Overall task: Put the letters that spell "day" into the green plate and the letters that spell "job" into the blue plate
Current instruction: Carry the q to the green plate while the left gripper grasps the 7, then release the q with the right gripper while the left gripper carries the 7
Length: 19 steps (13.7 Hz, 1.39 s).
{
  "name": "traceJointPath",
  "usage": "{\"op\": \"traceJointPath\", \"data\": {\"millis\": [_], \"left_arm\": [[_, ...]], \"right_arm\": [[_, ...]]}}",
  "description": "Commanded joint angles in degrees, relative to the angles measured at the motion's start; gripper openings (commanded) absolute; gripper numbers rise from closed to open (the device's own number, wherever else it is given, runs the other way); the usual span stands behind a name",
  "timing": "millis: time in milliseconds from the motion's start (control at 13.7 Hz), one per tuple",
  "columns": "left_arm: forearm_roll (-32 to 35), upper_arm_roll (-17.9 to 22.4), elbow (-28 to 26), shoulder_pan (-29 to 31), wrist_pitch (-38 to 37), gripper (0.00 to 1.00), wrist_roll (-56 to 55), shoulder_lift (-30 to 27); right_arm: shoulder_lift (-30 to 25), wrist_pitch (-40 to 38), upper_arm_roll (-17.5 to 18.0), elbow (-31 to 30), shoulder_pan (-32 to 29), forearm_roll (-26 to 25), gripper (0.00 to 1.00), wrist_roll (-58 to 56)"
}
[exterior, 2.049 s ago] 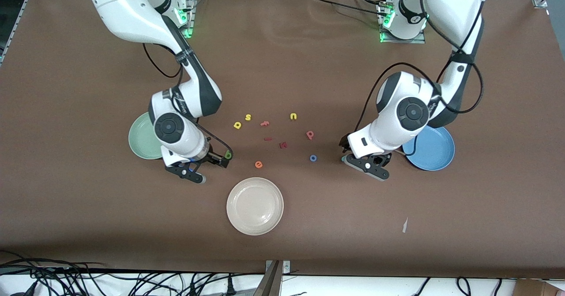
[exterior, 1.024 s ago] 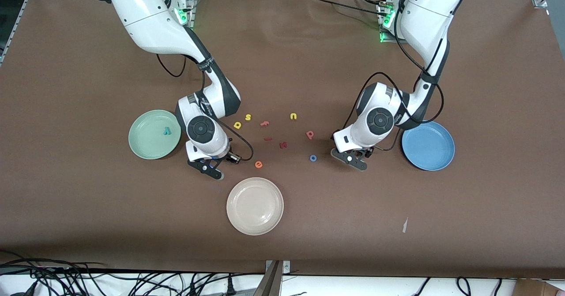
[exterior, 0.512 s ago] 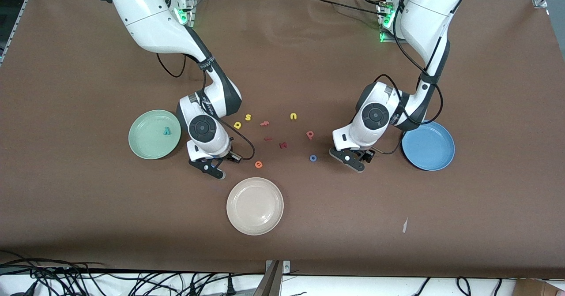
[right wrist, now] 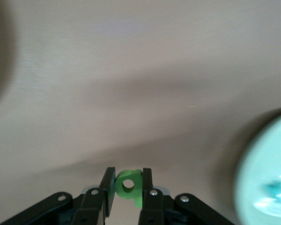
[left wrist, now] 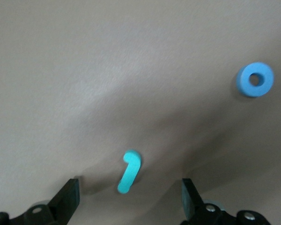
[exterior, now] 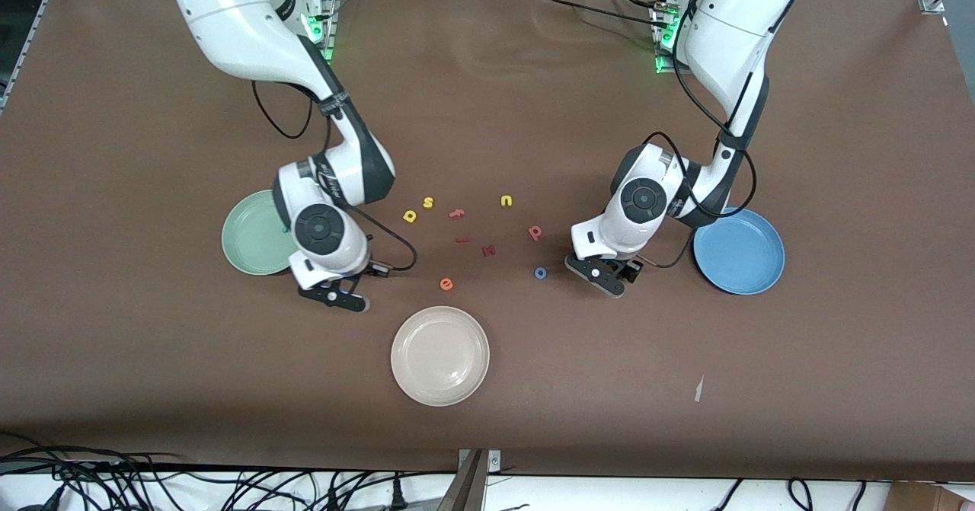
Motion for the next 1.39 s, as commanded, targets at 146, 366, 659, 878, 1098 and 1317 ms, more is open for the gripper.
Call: {"op": "traceJointPath", "data": {"millis": [146,366,659,878,1098,1317], "left_arm": [[1.43,2.17,1.62,-1.88,0.11,0.96,0.21,0.62],[1.43,2.17,1.62,-1.88,0.11,0.87,0.21,0.71],[1.43,2.17,1.62,-2.14,0.11,0.33,0.12,0.71],[1.43,2.17,1.62,-2.14,0.11,0.09,0.12,0.71],[1.34,2.17,1.62,-2.15,0.03,0.00,0.12,-0.16],[1.60,2.87,1.01,2.23,-1.81,0.00,0.12,-4.81]], "right_arm": [[-12.60,-1.22,-7.95,-15.59,-0.32,0.57,0.14,-21.59],[-16.04,5.90,-12.43,-25.44,-0.32,0.66,0.14,-29.51],[-15.87,17.41,-13.50,-35.91,-0.85,1.89,0.17,-31.38],[-16.31,19.73,-13.50,-37.87,-0.94,2.94,0.98,-30.94],[-19.03,13.96,-12.80,-34.55,-0.68,2.94,1.00,-30.59],[-18.25,1.73,-10.17,-24.45,-0.06,3.29,1.00,-23.76]]}}
